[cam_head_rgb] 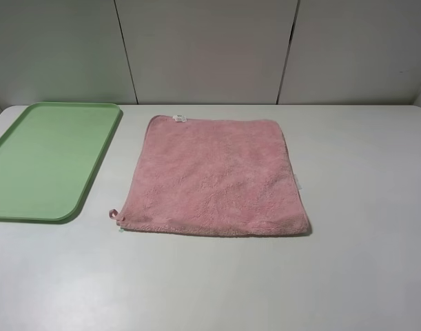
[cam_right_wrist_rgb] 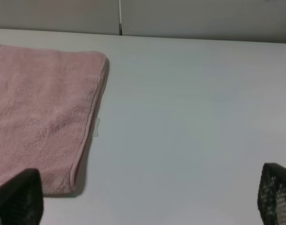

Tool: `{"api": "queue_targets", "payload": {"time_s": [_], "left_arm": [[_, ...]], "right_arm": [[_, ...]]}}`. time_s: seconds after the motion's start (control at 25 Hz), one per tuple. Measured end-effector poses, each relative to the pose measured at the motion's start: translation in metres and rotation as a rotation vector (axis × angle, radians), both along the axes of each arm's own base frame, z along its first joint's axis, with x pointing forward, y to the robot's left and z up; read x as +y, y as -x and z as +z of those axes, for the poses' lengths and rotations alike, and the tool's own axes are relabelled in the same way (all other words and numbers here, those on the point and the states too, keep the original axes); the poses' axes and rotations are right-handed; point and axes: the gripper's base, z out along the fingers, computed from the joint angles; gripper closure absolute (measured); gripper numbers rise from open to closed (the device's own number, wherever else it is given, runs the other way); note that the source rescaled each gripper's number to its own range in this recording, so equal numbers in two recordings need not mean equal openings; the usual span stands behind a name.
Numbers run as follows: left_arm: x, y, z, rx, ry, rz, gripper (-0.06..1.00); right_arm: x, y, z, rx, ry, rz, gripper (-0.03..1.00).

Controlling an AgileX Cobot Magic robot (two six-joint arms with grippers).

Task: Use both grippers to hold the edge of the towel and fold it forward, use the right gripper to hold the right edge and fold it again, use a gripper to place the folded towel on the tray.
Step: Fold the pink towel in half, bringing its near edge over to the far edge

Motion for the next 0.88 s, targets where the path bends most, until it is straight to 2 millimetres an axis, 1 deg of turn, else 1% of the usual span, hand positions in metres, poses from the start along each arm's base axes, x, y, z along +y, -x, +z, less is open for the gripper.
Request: {"api": "queue_targets", "payload": {"time_s": [0.48, 0.72, 0.88], "left_arm": [[-0.001, 0.000, 0.000, 0.004, 0.004, -0.003, -0.05], [-0.005, -0.015, 0.000, 0.111, 0.012, -0.040, -0.05], [-0.007, -0.021, 0.006, 0.146, -0.002, -0.093, -0.05]], "right_arm": [[0.000, 0.000, 0.000, 0.000, 0.001, 0.001, -0.03], [0.002, 0.000, 0.000, -0.005, 0.031, 0.036, -0.03], [0.004, 0.001, 0.002, -0.013, 0.014, 0.058, -0.03]]}}
